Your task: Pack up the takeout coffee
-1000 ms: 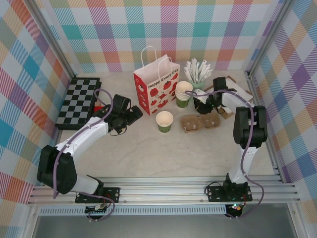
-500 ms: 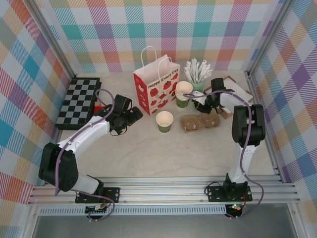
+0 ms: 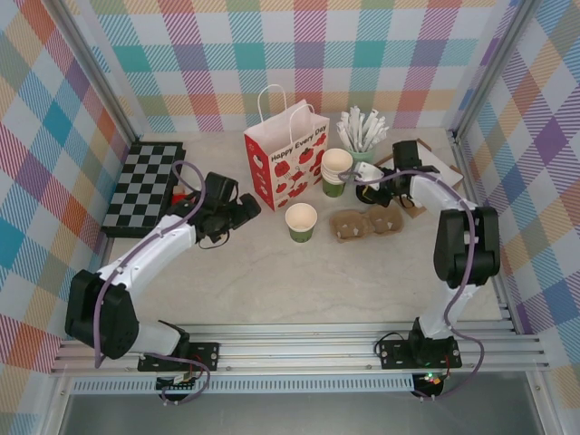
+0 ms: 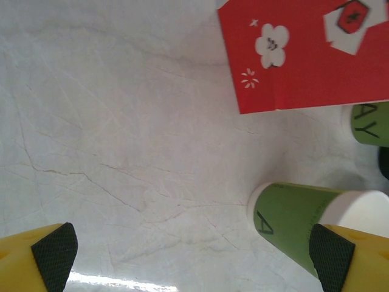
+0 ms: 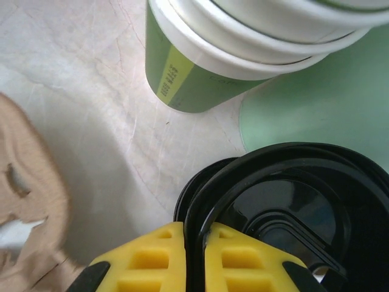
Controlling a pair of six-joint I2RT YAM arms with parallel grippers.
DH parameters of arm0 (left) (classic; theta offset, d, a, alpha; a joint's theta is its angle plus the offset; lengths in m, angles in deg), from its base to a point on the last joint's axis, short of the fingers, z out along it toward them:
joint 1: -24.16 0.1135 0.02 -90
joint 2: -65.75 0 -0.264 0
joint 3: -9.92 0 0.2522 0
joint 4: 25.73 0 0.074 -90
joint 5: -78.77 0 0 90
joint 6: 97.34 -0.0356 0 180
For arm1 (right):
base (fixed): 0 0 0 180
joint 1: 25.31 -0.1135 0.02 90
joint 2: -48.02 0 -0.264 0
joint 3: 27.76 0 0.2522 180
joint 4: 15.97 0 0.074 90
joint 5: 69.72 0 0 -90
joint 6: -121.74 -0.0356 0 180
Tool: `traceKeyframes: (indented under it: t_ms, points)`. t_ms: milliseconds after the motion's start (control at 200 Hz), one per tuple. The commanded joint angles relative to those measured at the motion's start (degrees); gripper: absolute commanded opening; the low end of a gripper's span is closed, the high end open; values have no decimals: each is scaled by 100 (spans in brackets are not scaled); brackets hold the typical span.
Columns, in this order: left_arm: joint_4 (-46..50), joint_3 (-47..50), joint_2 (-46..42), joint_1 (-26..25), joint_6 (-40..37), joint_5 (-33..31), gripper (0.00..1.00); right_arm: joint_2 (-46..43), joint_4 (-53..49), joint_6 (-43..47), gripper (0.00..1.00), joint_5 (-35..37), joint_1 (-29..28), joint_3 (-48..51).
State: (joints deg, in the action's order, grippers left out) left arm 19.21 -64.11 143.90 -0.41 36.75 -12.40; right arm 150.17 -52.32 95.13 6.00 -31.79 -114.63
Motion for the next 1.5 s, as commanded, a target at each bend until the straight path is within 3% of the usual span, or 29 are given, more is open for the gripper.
traceKeyframes:
  t_ms: [0,115,220,435,625,870,1170,1495]
  points:
    - [-161,-75,-324,-56,-780,370,100,-869,428,339,0,308,-281,750]
    - [-193,-336,-341,-95,-1440,904,100,-2100,964,832,0,352,-607,1691]
    - [66,-848,-230,-236,-2056,1420,100,-3038,841,1680,0,745,-1225,2238]
    - [964,-2088,83,-722,-3074,1551,99,-4141,391,2624,0,1114,-2392,2551]
    - [1355,-2618,267,-1138,-3456,1177,93,-4120,230,3591,0,1373,-3073,2523]
    - [1725,-2943,421,-1450,-3675,868,90,-3640,447,4487,0,1431,-3401,2212]
    - [1286,-2582,306,-1513,-3427,968,88,-3268,767,4332,0,1099,-3469,2058]
    - [1780,-3254,1209,-1944,-4110,-229,77,-2962,-6,3966,0,1090,-3633,1374]
